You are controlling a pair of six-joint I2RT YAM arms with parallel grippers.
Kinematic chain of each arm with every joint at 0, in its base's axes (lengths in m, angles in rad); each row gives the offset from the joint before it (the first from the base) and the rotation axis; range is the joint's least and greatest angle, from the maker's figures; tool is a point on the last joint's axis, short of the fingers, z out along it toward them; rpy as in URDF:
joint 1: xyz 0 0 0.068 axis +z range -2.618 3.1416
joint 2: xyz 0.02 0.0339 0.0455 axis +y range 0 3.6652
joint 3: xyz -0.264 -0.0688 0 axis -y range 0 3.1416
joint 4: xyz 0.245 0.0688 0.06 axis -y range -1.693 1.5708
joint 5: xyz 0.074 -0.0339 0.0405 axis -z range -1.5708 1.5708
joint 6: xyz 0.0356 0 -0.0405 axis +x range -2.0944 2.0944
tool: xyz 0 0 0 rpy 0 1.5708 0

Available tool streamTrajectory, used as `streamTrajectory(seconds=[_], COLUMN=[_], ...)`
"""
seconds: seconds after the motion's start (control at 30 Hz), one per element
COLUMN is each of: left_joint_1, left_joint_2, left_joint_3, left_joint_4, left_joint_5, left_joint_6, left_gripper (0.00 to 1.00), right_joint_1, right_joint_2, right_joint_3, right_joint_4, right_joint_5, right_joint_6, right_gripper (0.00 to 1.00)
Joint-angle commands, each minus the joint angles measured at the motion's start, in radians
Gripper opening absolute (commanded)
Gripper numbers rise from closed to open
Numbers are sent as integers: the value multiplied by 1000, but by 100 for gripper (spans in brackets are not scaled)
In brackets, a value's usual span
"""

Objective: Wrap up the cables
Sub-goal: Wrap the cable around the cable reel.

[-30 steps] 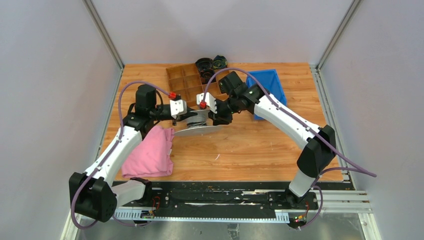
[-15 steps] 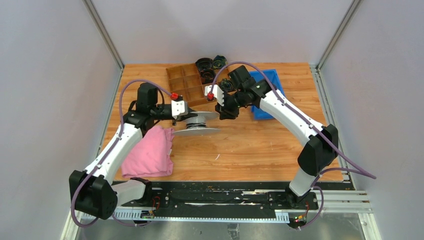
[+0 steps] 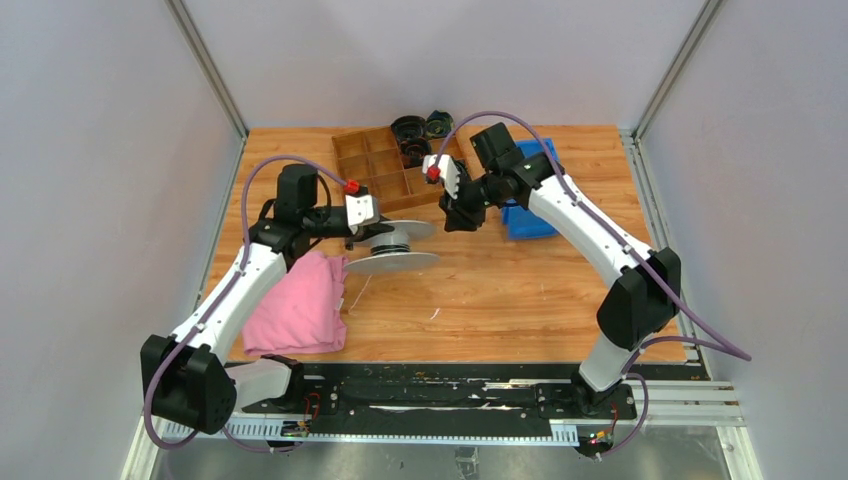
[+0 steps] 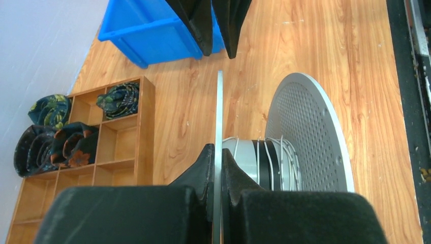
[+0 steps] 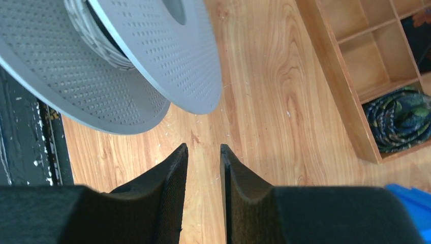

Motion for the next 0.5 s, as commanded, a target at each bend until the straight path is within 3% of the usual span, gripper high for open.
streamTrajectory(seconds=[0.0,0.1,0.2,0.47], left_joint_1=[-4,-5,-7,-6], left_joint_2=[-32,-52,-40,-16], left_joint_3=[-12,-55,-36,-24], left_joint_4=[265,431,462,532], left_joint_5=[-43,-117,-248,-493], left_joint_6=[-244,-453,-616,-1037], left_gripper=[0,0,0,0], right_joint_1=[-72,-137,-174,-175], right_joint_2=[-26,-24,-41,-64], right_joint_3=[-31,-78,-183,-406], right_joint_4=[108,215,373,686], right_joint_5=[-62,-130,-150,-164], right_joint_6=[216,419,612,872], right_gripper=[30,32,39,52])
